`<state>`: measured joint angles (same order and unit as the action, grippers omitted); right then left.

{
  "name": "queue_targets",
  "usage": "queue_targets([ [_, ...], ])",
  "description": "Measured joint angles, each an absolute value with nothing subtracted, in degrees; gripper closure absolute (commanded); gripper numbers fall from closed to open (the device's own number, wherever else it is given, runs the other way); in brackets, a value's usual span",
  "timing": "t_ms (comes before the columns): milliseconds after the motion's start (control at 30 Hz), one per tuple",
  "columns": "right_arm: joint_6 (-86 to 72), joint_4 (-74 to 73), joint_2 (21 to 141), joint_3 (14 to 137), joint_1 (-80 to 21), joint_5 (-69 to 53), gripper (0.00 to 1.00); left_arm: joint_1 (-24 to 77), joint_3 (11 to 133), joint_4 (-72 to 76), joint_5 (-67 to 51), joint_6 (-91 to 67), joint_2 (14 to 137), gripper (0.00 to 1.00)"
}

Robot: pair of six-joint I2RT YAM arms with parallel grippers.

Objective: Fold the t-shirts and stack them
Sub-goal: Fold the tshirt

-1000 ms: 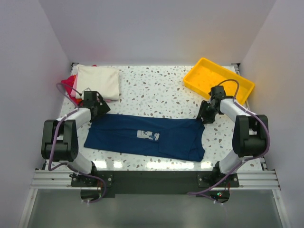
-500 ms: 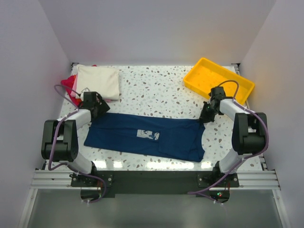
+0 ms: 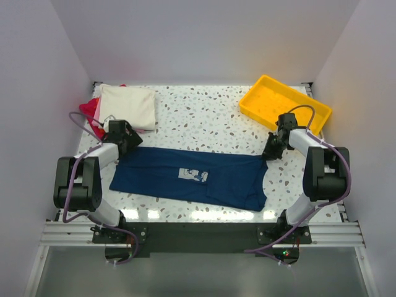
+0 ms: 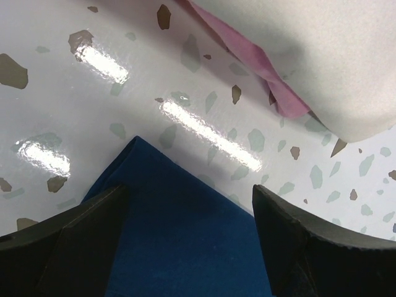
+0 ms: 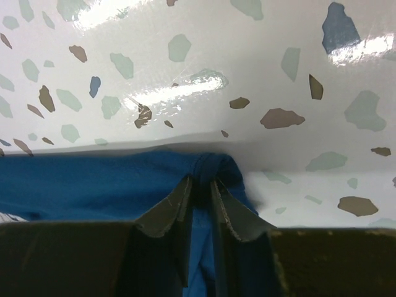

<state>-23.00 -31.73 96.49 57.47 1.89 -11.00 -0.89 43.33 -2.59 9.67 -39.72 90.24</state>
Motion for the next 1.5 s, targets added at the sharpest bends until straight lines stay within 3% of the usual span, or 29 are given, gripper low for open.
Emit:
queue_targets([
  [33, -22.96, -31.75, 96.49, 57.47, 1.89, -10.98, 0.67, -0.89, 43.31, -2.63, 9.69, -39.53, 90.15, 0.12],
  [133, -22.57, -31.99, 96.33, 57.49, 1.98, -10.70, 0.52, -0.82, 43.35, -3.22, 10.09, -38.41, 89.89, 0.10],
  [267, -21.71, -33.67, 94.11, 57.49, 2.02, -9.47, 0.44, -0.60, 43.83, -6.33, 11.53, -36.71, 89.17, 0.07],
  [533, -20.53, -36.86, 82.67, 58.00, 1.28, -7.29, 0.40, 4.01, 47.44, -14.28, 17.54, -33.12, 83.74, 0.04],
  [700, -21.04, -36.51, 81.87, 59.18, -5.82, -8.01, 0.40, 7.27, 47.97, -12.82, 15.75, -31.81, 79.96, 0.02],
  [867, -24.38, -33.80, 86.46, 58.96, -12.45, -11.86, 0.40, 8.45, 43.05, -6.00, 8.84, -31.88, 79.31, 0.01],
  [1100, -26.98, -30.79, 94.15, 58.85, -13.45, -13.08, 0.40, 8.45, 35.94, -0.56, 2.94, -31.86, 80.47, 0.00],
  [1500, -26.24, -31.07, 105.75, 67.53, -13.45, -12.99, 0.40, 8.45, 33.82, -2.07, 4.78, -32.99, 80.29, 0.00],
])
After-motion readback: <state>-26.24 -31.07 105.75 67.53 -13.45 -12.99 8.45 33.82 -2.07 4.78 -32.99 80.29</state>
